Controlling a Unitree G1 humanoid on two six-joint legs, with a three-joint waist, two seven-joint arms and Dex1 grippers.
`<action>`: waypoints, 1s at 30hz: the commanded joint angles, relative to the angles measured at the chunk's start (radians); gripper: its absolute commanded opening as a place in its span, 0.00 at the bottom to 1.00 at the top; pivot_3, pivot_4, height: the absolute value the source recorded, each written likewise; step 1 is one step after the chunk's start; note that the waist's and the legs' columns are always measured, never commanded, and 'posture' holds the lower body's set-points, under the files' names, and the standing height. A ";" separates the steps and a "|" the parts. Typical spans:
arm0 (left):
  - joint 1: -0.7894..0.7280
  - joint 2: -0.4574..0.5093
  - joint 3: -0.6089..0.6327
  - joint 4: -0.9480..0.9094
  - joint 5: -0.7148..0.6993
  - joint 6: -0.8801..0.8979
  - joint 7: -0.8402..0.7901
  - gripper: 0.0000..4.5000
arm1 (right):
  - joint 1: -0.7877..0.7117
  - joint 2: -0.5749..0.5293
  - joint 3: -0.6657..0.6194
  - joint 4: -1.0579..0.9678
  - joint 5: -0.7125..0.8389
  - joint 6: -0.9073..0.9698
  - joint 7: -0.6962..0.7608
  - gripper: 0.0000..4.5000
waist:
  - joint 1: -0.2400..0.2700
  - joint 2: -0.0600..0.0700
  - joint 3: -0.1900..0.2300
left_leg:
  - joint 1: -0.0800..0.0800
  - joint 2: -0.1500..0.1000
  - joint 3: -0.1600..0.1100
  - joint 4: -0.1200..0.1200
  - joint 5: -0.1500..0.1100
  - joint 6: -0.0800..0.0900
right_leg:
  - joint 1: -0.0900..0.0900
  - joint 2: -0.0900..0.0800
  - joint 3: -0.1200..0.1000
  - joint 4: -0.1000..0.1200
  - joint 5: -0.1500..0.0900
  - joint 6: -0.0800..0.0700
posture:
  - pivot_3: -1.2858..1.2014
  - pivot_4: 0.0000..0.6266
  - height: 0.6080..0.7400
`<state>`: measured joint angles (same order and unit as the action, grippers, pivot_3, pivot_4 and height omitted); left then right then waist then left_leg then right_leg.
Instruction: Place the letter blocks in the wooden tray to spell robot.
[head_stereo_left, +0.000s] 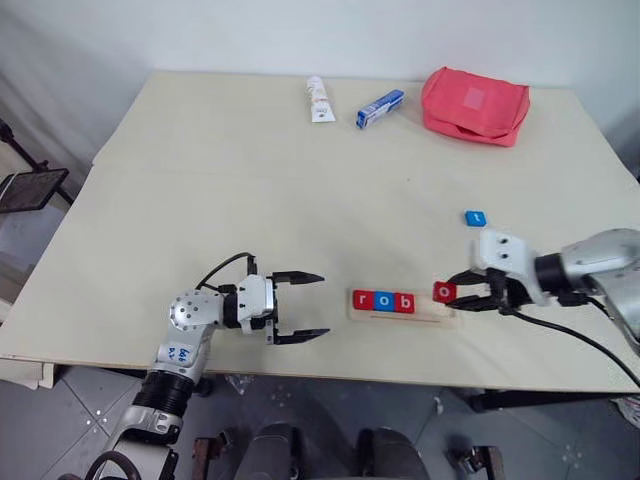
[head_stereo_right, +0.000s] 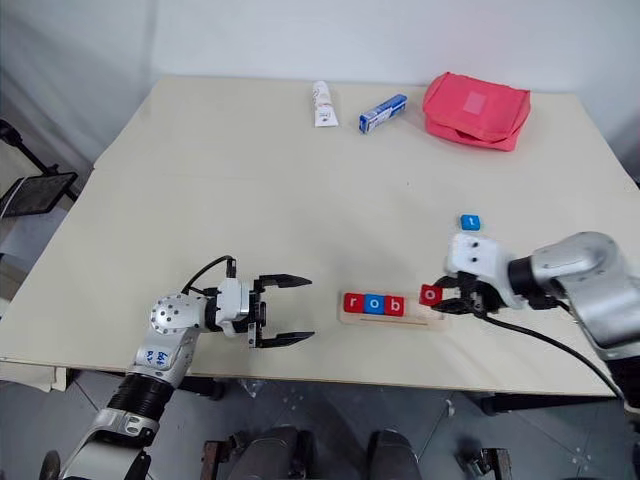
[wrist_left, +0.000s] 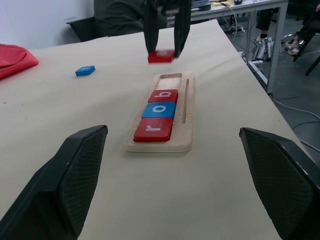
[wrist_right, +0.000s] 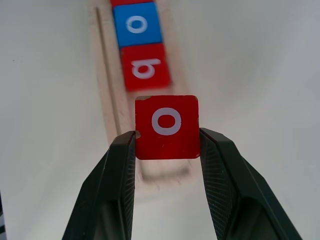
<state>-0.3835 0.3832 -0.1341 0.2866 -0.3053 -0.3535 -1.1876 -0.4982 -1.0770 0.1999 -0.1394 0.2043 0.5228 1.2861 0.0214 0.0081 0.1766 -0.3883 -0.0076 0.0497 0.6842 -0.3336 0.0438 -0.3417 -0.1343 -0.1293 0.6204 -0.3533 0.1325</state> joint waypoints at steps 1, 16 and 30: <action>0.000 -0.002 0.007 -0.021 0.002 -0.019 0.008 1.00 | -0.035 0.017 0.025 0.026 -0.034 -0.034 0.020 0.32 | 0.002 0.000 0.000 | 0.000 0.000 0.000 0.000 0.000 0.000 | 0.000 0.000 0.000 0.000 0.000 0.000 | 0.52 0.24 1.00; 0.037 0.005 0.006 -0.050 0.003 -0.024 0.039 1.00 | -0.071 0.071 0.061 0.075 -0.075 -0.064 0.045 0.32 | 0.002 0.000 0.000 | -0.001 0.000 -0.001 0.000 0.000 0.000 | 0.000 0.000 -0.001 0.000 0.000 0.000 | 0.52 0.24 1.00; 0.022 -0.009 0.000 -0.037 0.008 -0.027 0.043 1.00 | -0.031 0.050 0.018 -0.028 -0.050 -0.011 0.042 0.99 | 0.002 0.000 0.000 | -0.001 0.000 -0.001 0.000 0.000 0.000 | 0.000 0.000 -0.001 0.000 0.000 0.000 | 0.52 0.24 1.00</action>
<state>-0.3491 0.3783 -0.1353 0.2758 -0.2978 -0.3621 -1.1486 -0.5315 -1.0048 0.2619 -0.1294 0.1433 0.5057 1.3327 0.0231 0.0080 0.1766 -0.3889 -0.0079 0.0486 0.6843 -0.3337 0.0439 -0.3417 -0.1345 -0.1306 0.6207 -0.3533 0.1325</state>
